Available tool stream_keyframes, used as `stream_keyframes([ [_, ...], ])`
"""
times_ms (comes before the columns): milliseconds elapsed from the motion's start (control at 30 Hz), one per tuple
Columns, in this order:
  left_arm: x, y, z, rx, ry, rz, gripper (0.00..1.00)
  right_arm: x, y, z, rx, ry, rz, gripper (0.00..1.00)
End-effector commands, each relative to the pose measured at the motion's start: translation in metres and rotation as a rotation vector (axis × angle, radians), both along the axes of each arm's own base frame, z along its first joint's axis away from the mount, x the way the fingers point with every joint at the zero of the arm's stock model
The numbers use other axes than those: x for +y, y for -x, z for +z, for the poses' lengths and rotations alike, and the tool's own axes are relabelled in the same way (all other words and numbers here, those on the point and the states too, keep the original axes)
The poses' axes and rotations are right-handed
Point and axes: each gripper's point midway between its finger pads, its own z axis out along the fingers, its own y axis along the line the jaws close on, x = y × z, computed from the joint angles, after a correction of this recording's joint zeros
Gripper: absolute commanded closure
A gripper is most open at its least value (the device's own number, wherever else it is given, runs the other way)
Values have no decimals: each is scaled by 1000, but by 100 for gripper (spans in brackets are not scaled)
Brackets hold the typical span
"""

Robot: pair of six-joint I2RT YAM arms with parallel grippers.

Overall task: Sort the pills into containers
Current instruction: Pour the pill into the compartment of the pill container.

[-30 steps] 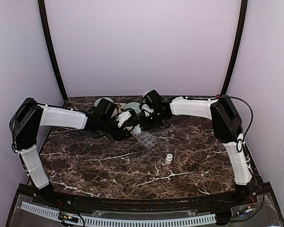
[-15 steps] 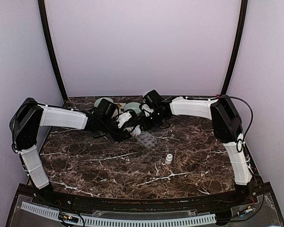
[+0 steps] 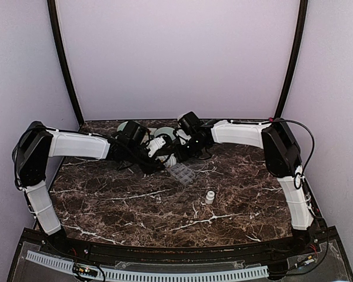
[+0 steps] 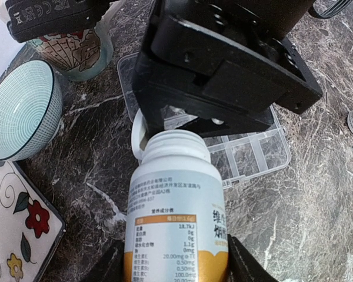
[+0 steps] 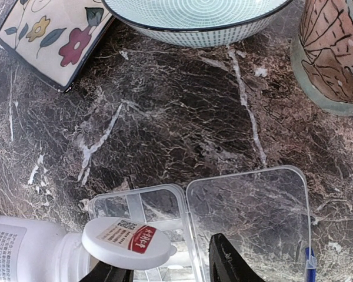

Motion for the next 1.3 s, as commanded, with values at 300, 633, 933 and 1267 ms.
stream_keyframes([
  [300, -4, -1, 17, -31, -14, -17, 100, 6, -2, 5, -21, -20, 1, 55],
  [633, -3, -1, 15, -25, -34, -15, 100, 5, -3, 5, -23, -20, 0, 55],
  [933, -4, 1, 12, -21, 9, 7, 100, 6, -2, 10, -30, -31, 2, 55],
  [1267, -6, -2, 12, -27, 44, 34, 100, 3, 2, 14, -35, -30, 4, 55],
])
